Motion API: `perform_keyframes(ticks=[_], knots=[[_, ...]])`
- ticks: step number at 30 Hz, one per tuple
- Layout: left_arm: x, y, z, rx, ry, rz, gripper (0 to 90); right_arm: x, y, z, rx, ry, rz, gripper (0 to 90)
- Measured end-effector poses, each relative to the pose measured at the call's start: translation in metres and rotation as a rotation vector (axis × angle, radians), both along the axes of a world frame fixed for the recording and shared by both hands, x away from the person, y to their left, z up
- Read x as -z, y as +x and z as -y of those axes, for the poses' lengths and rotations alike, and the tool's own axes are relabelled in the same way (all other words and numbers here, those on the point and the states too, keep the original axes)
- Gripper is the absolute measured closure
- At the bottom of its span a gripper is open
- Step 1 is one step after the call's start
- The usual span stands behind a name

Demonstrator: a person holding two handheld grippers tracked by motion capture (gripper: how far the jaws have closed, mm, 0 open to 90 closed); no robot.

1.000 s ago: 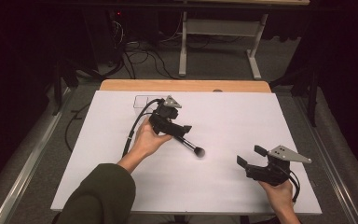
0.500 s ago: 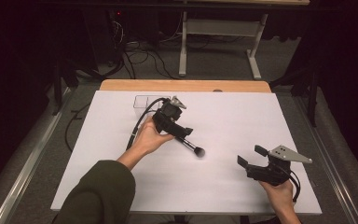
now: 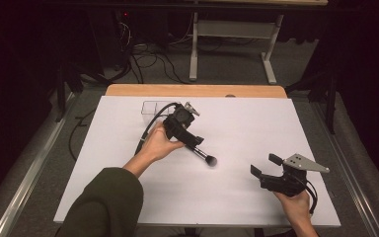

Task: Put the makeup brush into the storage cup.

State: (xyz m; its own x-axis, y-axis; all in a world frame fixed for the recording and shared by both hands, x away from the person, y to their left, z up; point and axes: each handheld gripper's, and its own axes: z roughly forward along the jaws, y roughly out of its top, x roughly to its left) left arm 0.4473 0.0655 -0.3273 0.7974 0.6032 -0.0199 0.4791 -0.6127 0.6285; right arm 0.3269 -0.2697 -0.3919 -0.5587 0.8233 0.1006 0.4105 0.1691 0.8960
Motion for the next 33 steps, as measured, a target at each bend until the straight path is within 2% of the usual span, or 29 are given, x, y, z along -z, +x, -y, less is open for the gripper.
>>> perform_keyframes(ticks=[6, 19, 23, 33], knots=[[0.005, 0.004, 0.001, 0.006, 0.043, -0.032, 24.5, 0.0, 0.0, 0.0, -0.002, 0.001, 0.002, 17.2], [0.004, 0.005, 0.011, 0.087, 0.139, -0.058, 24.4, 0.001, 0.0, -0.002, -0.001, -0.003, -0.01, 17.2], [0.007, 0.007, 0.012, 0.092, 0.137, -0.073, 24.4, 0.001, 0.0, -0.002, -0.002, -0.001, -0.014, 17.2], [0.011, 0.011, 0.015, 0.108, 0.136, -0.081, 24.4, 0.001, 0.0, -0.001, -0.005, -0.003, -0.006, 17.2]])
